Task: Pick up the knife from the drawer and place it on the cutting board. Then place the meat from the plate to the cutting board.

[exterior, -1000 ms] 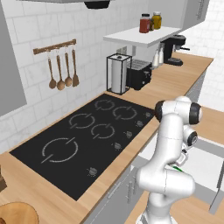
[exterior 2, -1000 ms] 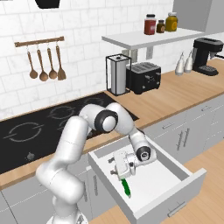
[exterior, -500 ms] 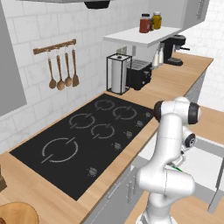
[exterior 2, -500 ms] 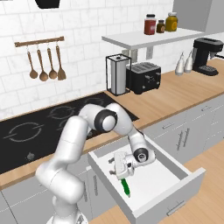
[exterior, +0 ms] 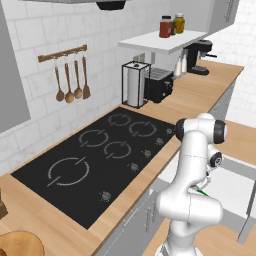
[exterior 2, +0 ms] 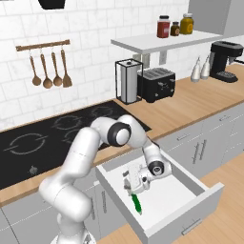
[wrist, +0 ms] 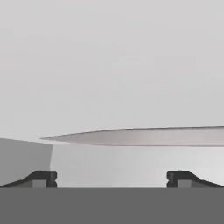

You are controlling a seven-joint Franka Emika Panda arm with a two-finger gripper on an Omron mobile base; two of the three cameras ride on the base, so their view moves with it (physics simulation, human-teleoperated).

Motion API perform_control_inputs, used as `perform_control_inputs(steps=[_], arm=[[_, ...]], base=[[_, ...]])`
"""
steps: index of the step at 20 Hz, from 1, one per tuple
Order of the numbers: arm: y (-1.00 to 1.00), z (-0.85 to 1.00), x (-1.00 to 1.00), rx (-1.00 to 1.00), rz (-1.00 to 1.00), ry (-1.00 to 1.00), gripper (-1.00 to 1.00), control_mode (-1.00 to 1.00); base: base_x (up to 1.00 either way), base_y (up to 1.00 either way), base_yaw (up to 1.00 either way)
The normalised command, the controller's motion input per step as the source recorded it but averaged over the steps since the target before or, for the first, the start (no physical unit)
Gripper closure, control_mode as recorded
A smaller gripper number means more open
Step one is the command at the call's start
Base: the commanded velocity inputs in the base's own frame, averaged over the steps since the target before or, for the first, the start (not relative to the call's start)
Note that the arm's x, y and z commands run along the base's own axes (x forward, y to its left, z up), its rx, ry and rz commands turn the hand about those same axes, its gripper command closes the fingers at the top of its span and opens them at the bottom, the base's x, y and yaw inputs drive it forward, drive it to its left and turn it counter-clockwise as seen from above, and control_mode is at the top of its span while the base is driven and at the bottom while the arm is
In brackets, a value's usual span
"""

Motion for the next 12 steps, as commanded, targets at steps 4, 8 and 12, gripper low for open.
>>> perform_control_inputs(steps=[4, 8, 12], arm=[[-0.07, -0.43, -0.05, -0.03, 0.06, -0.08, -1.0, -1.0], [0.0, -0.37, -0.41, -0.12, 0.07, -0.16, -1.0, -1.0], [-0.09, -0.44, -0.19, -0.11, 0.08, -0.23, -1.0, -1.0]], base=[[0.0, 0.0, 0.0], [0.0, 0.0, 0.0], [0.0, 0.0, 0.0]])
